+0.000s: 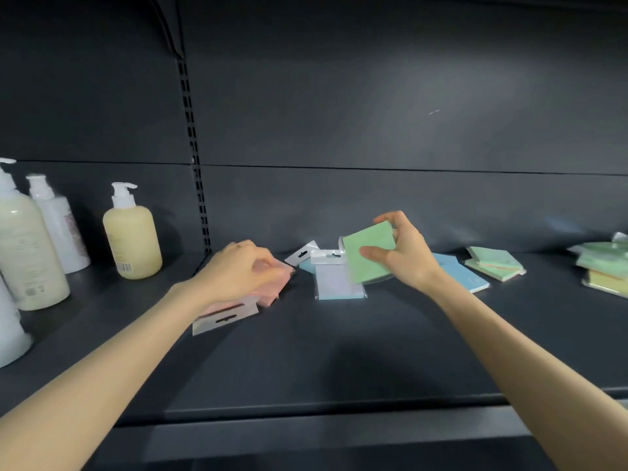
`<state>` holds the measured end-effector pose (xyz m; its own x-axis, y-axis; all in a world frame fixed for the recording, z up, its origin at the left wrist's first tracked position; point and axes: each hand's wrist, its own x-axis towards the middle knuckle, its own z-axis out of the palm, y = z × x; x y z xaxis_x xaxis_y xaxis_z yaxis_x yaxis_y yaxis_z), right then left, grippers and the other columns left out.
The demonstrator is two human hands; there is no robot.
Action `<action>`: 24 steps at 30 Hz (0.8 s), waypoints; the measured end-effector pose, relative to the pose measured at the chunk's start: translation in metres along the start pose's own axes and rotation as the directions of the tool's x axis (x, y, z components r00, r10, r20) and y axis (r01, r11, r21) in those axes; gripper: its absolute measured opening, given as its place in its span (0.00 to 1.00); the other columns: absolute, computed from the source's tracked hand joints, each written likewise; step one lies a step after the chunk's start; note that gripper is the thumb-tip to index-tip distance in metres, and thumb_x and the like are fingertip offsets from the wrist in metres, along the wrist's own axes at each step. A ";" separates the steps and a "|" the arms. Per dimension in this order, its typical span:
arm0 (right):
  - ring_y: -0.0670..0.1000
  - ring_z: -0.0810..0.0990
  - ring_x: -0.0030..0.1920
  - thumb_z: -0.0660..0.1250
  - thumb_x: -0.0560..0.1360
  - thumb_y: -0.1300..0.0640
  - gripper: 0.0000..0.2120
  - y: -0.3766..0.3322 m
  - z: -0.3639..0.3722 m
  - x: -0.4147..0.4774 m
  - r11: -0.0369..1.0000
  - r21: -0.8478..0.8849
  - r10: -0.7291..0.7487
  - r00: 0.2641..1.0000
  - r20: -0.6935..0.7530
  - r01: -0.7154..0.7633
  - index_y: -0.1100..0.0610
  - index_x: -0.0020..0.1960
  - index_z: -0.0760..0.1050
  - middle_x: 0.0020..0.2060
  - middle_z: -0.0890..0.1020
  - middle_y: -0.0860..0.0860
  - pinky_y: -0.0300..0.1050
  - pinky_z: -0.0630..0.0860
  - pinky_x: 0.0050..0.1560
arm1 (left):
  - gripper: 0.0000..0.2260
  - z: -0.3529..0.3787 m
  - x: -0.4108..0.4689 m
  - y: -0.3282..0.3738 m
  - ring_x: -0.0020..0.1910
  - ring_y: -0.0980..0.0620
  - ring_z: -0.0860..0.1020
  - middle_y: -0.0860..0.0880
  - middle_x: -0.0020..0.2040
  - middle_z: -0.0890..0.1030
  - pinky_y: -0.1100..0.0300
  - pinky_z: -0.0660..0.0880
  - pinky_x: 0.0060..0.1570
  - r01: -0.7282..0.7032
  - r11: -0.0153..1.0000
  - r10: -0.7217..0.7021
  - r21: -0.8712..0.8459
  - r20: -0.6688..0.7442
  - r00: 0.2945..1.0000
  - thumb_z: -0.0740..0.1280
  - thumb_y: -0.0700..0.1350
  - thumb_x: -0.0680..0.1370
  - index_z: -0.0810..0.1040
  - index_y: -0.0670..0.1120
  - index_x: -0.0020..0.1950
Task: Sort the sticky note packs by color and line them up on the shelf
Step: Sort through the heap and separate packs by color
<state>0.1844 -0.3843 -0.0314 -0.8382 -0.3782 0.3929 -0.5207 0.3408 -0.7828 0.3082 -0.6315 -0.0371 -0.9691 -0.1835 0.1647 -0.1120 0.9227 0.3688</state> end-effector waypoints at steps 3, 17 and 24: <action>0.43 0.74 0.42 0.72 0.71 0.59 0.20 0.002 -0.009 0.001 1.000 -0.015 -0.003 1.000 0.005 0.003 0.52 0.57 0.66 0.47 0.75 0.47 0.28 0.70 0.37 | 0.14 0.009 0.015 0.030 0.61 0.53 0.71 0.53 0.57 0.76 0.60 0.66 0.58 -0.109 0.986 0.101 -0.127 -0.067 0.993 0.65 0.55 0.77 0.77 0.52 0.60; 0.47 0.75 0.40 0.70 0.74 0.56 0.11 0.059 -0.056 0.057 0.988 -0.128 0.095 0.991 0.093 -0.083 0.55 0.53 0.70 0.37 0.73 0.46 0.39 0.71 0.41 | 0.22 0.066 0.118 0.126 0.37 0.49 0.82 0.47 0.43 0.82 0.51 0.79 0.49 -0.071 0.787 0.112 -0.613 0.029 0.993 0.74 0.41 0.71 0.71 0.47 0.62; 0.47 0.73 0.39 0.72 0.72 0.54 0.12 0.101 -0.055 0.097 0.951 -0.309 0.074 0.982 0.173 -0.017 0.59 0.51 0.75 0.38 0.75 0.47 0.31 0.66 0.34 | 0.19 0.091 0.162 0.135 0.38 0.46 0.82 0.45 0.45 0.81 0.51 0.79 0.46 -0.054 0.931 0.068 -0.361 0.024 0.997 0.74 0.40 0.71 0.73 0.45 0.60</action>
<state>0.0420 -0.3393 -0.0459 -0.8339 -0.4948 0.2445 -0.5306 0.5969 -0.6019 0.1166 -0.5058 -0.0434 -0.9795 -0.1124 0.1673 0.0279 0.7464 0.6650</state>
